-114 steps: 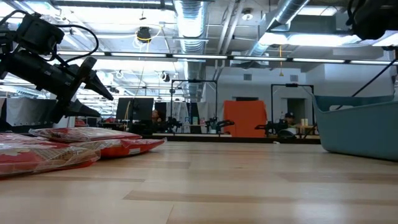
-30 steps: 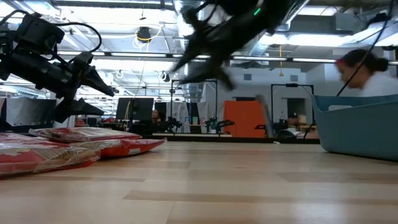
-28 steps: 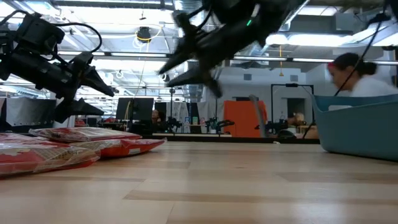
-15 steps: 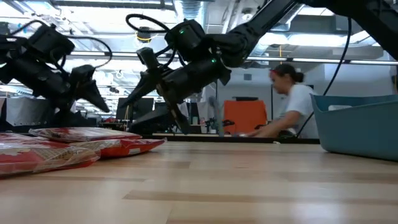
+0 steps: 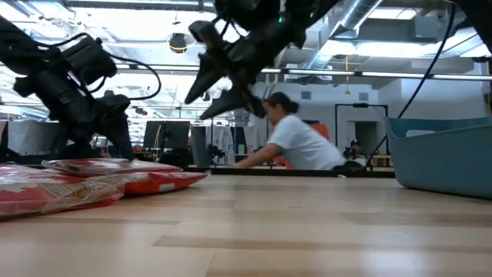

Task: Sort popcorn bags into baskets
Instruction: Stack the popcorn bag into the blue bin

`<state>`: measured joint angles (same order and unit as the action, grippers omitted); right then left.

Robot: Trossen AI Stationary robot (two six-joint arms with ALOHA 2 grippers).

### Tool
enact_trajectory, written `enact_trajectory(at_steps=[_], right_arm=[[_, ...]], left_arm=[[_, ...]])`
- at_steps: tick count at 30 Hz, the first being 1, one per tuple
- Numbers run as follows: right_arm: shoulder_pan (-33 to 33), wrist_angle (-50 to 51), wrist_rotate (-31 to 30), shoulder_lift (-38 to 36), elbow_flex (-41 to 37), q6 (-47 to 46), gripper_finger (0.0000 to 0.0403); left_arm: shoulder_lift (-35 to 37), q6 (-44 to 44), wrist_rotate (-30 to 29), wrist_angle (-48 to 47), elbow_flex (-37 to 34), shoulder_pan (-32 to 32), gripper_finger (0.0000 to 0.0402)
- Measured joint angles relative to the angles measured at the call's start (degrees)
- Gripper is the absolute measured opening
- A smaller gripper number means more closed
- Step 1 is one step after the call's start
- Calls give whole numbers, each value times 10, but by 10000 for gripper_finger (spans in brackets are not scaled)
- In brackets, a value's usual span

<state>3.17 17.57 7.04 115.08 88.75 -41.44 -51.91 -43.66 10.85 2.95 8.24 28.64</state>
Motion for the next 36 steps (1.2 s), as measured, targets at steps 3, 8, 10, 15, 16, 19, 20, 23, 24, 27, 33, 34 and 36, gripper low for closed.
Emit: enact_trajectory(at_steps=[3,8,10,15,16,19,20,23,24,27,33,34,36], right_arm=[[-9,44,-19,-10,-1,0,196],[-26,80,-46,-16,-1,-21,191],[-32,90,-58,-16,-1,-30,188],[-45,109,-88,-16,-2,-36,179],[-48,118,-98,-16,-2,-36,178],[-51,139,-113,-16,-2,-36,175],[-52,151,-113,-16,-2,-37,174],[-59,195,-106,-16,-2,-37,173],[-62,213,-106,-16,-2,-37,173],[-75,257,-104,-16,-2,-25,175],[-101,287,-106,-14,-2,26,178],[-104,287,-105,-14,-2,32,178],[-110,288,-91,-14,-2,51,178]], left_arm=[[-49,-26,-23,64,11,-46,291],[-169,-41,-56,168,40,-110,291],[-225,-35,-55,202,64,-123,291],[-349,5,-22,248,146,-133,290],[-369,16,-6,248,166,-133,290],[-408,55,58,238,219,-123,290],[-416,68,85,225,241,-116,290],[-420,128,155,144,302,-86,290],[-418,150,169,104,321,-77,290],[-399,225,183,-21,371,-51,290],[-321,330,181,-224,403,-27,290],[-305,332,184,-240,395,-30,290],[-270,328,184,-239,361,-40,290]])
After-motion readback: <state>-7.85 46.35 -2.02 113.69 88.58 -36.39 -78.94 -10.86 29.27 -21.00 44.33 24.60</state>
